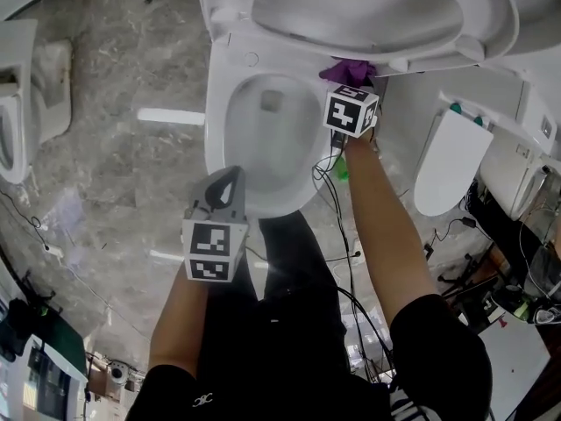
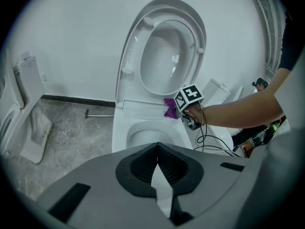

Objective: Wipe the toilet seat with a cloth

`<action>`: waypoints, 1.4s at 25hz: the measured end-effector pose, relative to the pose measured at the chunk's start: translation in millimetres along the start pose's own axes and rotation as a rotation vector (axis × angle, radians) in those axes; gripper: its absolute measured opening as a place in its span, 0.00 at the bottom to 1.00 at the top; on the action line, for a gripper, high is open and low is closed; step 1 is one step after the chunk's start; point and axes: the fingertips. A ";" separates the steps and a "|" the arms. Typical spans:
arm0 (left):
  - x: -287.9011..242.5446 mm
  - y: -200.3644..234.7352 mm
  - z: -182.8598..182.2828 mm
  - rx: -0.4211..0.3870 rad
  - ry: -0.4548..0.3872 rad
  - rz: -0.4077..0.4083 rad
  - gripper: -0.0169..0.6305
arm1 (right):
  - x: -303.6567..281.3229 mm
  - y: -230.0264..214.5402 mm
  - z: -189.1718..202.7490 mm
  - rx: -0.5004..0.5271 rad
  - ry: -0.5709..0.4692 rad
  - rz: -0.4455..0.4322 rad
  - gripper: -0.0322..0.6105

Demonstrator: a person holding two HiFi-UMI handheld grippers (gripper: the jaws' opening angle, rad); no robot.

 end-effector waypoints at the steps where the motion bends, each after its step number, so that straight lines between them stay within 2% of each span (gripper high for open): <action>1: 0.8 2.7 2.2 0.006 0.000 -0.003 0.03 | 3.8 13.5 -0.1 0.011 -0.002 -0.031 0.20; 4: 5.4 11.7 7.2 0.024 -0.001 -0.013 0.03 | 16.5 61.1 0.0 0.069 -0.017 -0.110 0.20; 7: 13.2 22.6 6.8 0.033 -0.013 -0.018 0.03 | 26.1 96.8 -9.6 0.066 -0.023 -0.155 0.20; 14: 45.9 64.6 14.0 0.063 -0.038 -0.043 0.03 | 48.7 168.6 -46.3 0.098 -0.049 -0.236 0.20; 17: 57.9 81.5 18.4 0.069 -0.037 -0.043 0.03 | 60.9 200.1 -64.5 0.134 -0.079 -0.269 0.20; 20: 68.5 99.0 19.2 0.070 -0.038 -0.047 0.03 | 74.7 225.0 -89.4 0.128 -0.127 -0.294 0.20; 23: 75.6 114.1 17.4 0.072 -0.046 -0.050 0.03 | 83.3 244.4 -116.3 0.145 -0.189 -0.302 0.20; 26: 80.5 127.1 16.9 0.077 -0.056 -0.053 0.03 | 80.3 253.5 -129.3 0.163 -0.193 -0.274 0.20; 30: 83.1 139.1 22.0 0.094 -0.055 -0.051 0.03 | 75.8 264.0 -120.2 0.268 -0.172 -0.264 0.20; 35: 85.7 136.2 18.5 0.089 -0.055 -0.026 0.03 | 83.9 269.2 -111.8 0.304 -0.145 -0.291 0.20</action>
Point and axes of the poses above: the fingertips, and each gripper's own axes: x backward along the fingers, y to its left, z out of its underside, and after that the axes turned 12 degrees about z, right-handed
